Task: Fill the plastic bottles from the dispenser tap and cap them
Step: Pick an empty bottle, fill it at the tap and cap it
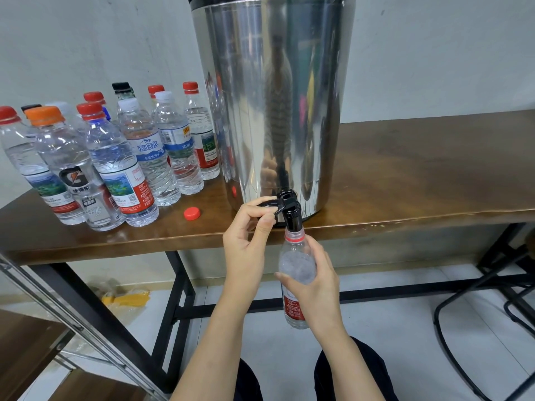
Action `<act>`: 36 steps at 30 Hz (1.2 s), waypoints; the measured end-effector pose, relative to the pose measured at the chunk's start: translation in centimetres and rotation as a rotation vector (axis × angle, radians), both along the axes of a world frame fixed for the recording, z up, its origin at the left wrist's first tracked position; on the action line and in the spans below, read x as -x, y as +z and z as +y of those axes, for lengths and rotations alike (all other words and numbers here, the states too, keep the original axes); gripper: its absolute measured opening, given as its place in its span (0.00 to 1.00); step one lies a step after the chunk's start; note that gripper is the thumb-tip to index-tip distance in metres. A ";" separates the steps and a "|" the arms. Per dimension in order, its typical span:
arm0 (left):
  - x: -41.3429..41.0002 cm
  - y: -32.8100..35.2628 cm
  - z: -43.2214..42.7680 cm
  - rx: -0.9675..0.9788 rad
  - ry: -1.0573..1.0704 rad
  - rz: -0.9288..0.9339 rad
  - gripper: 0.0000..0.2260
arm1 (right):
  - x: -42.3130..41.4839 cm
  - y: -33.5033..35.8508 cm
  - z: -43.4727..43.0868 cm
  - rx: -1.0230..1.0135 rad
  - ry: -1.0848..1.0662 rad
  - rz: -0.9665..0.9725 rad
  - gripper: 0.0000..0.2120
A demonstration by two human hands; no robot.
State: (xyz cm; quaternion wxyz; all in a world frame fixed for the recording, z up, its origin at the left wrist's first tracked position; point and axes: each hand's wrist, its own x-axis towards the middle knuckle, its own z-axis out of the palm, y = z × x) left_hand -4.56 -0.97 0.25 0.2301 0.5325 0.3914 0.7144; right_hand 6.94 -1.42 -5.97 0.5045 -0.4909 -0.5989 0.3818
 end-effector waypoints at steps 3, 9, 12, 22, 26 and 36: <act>0.0 0.2 -0.1 -0.004 -0.003 0.003 0.06 | 0.0 0.0 0.0 -0.006 0.002 0.010 0.39; 0.0 0.2 -0.1 -0.008 0.003 0.011 0.06 | -0.1 0.2 0.2 -0.011 0.005 0.022 0.39; 0.0 0.1 -0.1 -0.005 0.002 0.009 0.05 | -0.1 0.1 0.2 -0.010 0.013 0.027 0.39; 0.0 0.0 0.1 -0.004 0.005 0.000 0.05 | -0.2 -0.1 0.3 -0.006 0.021 0.042 0.38; 0.0 -0.1 0.2 -0.004 0.007 -0.004 0.06 | -0.2 -0.1 0.3 -0.007 0.016 0.047 0.38; -0.1 0.0 0.2 0.011 0.001 -0.018 0.04 | -0.2 -0.1 0.3 -0.011 0.011 0.035 0.39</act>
